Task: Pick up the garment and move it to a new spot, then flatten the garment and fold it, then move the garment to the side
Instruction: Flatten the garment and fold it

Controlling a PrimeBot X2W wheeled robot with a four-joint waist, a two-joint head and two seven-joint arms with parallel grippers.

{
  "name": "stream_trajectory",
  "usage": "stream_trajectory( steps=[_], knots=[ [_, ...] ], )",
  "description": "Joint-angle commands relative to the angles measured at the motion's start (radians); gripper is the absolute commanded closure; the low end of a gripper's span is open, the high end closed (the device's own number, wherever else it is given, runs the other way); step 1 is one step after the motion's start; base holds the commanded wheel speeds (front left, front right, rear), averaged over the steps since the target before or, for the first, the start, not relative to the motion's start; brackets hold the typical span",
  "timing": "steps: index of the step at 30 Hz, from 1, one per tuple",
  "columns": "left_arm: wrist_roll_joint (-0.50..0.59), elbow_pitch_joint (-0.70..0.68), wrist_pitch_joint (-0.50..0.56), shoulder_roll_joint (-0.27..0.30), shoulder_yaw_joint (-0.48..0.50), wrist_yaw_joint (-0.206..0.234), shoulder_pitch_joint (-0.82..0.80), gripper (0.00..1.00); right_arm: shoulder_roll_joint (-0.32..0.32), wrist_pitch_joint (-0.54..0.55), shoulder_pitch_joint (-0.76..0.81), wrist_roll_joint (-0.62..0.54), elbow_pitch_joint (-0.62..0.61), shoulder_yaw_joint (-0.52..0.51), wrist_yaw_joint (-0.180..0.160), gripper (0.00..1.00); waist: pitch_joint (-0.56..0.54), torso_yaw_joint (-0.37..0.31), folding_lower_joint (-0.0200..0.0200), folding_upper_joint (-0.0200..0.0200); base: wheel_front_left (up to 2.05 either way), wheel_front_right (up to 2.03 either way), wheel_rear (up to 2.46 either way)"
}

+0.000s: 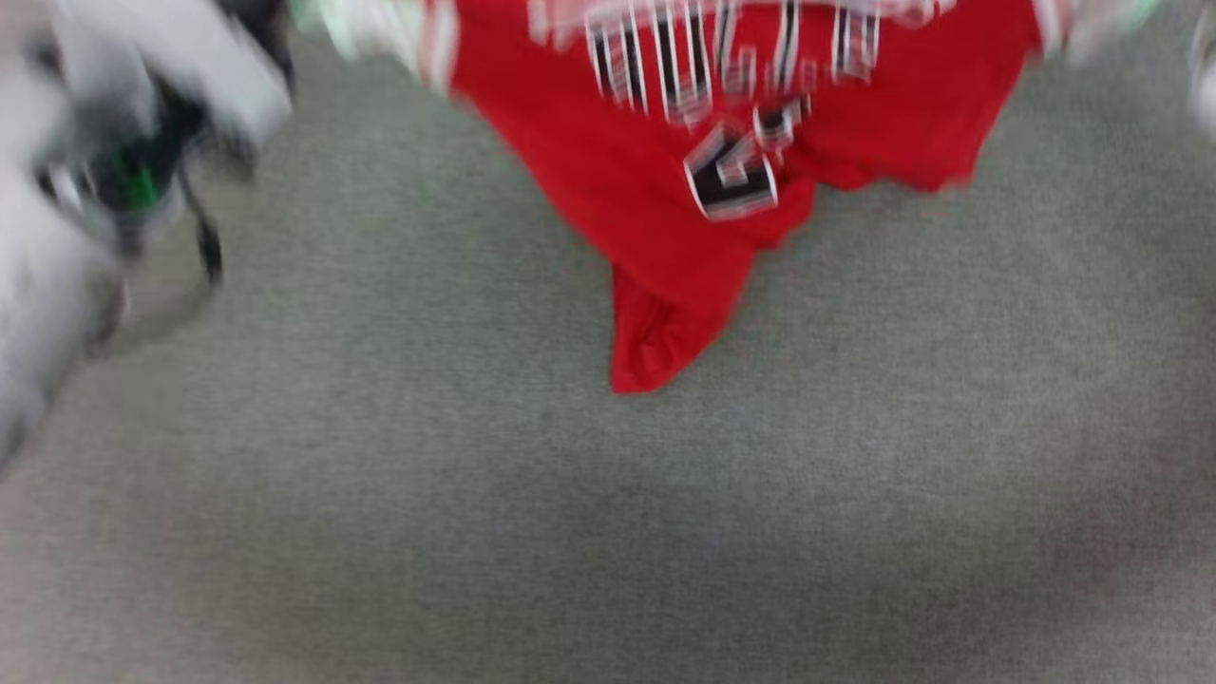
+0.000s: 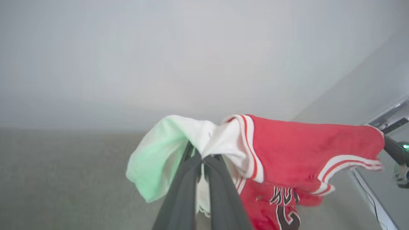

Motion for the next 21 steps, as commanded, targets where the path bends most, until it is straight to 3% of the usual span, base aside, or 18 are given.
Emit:
stream_trajectory(
  steps=[1,7,11,15,21],
  knots=[
    [-0.009,0.048,-0.013,-0.023,0.026,0.002,-0.061,1.00,0.025,-0.010,-0.059,0.003,0.047,-0.032,-0.001,1.00,0.051,-0.034,0.0000,-0.0001,0.00,0.00,0.00],
    [0.008,0.307,-0.167,-0.135,0.139,0.031,-0.338,1.00,0.179,-0.140,-0.344,-0.081,0.343,-0.148,-0.001,1.00,0.097,-0.063,0.0000,-0.0001,0.00,0.00,0.00],
    [0.039,0.422,-0.215,-0.164,0.162,0.026,-0.479,1.00,0.243,-0.194,-0.486,-0.110,0.447,-0.220,-0.002,1.00,0.087,-0.071,0.0000,-0.0001,0.00,0.00,0.00],
    [0.027,0.460,-0.212,-0.196,0.181,0.009,-0.539,1.00,0.275,-0.204,-0.548,-0.136,0.462,-0.260,-0.001,1.00,0.064,-0.074,0.0000,-0.0001,0.00,0.00,0.00],
    [0.006,0.415,-0.156,-0.186,0.168,0.001,-0.417,1.00,0.254,-0.203,-0.444,-0.153,0.411,-0.231,-0.001,1.00,0.050,-0.065,0.0000,-0.0001,0.00,0.00,0.00]
  ],
)
